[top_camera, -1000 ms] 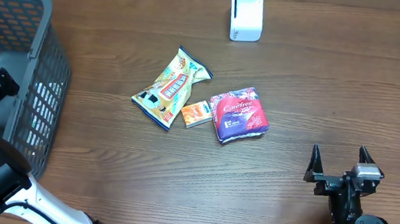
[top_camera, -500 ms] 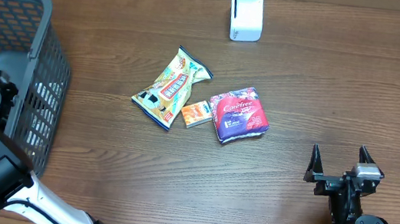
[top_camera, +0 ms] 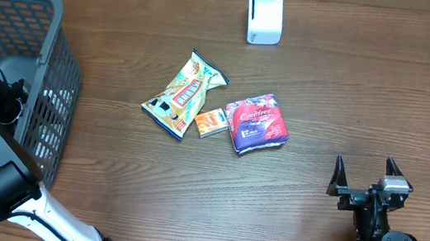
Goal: Scan the item barcode
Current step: 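Reach into the basket and grasp the white Pantene tube with left gripper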
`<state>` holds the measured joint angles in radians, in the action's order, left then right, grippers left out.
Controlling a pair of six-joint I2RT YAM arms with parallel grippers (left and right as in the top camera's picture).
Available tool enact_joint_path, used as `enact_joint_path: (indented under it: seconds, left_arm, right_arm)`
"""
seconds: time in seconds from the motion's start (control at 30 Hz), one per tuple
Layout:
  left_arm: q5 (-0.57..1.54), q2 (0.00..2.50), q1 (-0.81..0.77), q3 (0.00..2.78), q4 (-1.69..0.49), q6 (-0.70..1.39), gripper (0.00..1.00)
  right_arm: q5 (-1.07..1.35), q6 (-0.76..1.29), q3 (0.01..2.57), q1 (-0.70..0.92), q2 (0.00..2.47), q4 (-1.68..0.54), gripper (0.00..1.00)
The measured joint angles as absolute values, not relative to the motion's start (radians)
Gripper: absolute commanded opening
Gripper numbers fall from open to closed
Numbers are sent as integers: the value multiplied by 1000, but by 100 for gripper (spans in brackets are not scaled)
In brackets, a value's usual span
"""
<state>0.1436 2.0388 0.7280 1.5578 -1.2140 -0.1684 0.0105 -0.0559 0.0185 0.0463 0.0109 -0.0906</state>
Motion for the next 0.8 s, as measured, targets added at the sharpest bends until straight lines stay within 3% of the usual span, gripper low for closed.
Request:
enact_joint_path:
  seconds: [0.2, 0.3, 0.43, 0.5, 0.6, 0.8]
  left_arm:
    - [115, 2039, 726, 1547, -1214, -167, 75]
    - [107, 2039, 726, 1528, -1207, -162, 61]
    - [85, 2039, 726, 1510, -1206, -155, 53]
    - [62, 2039, 723, 1509, -1206, -142, 45]
    - [33, 2039, 720, 1509, -1205, -119, 25]
    - [8, 2036, 719, 1539, -1223, -102, 6]
  right_arm:
    - [10, -56, 19, 46, 11, -90, 100]
    - [10, -56, 19, 47, 11, -90, 100]
    - [10, -56, 19, 46, 11, -90, 100]
    - [10, -56, 19, 46, 11, -90, 100]
    - [10, -56, 19, 46, 11, -90, 100]
    - [10, -56, 19, 47, 11, -91, 100]
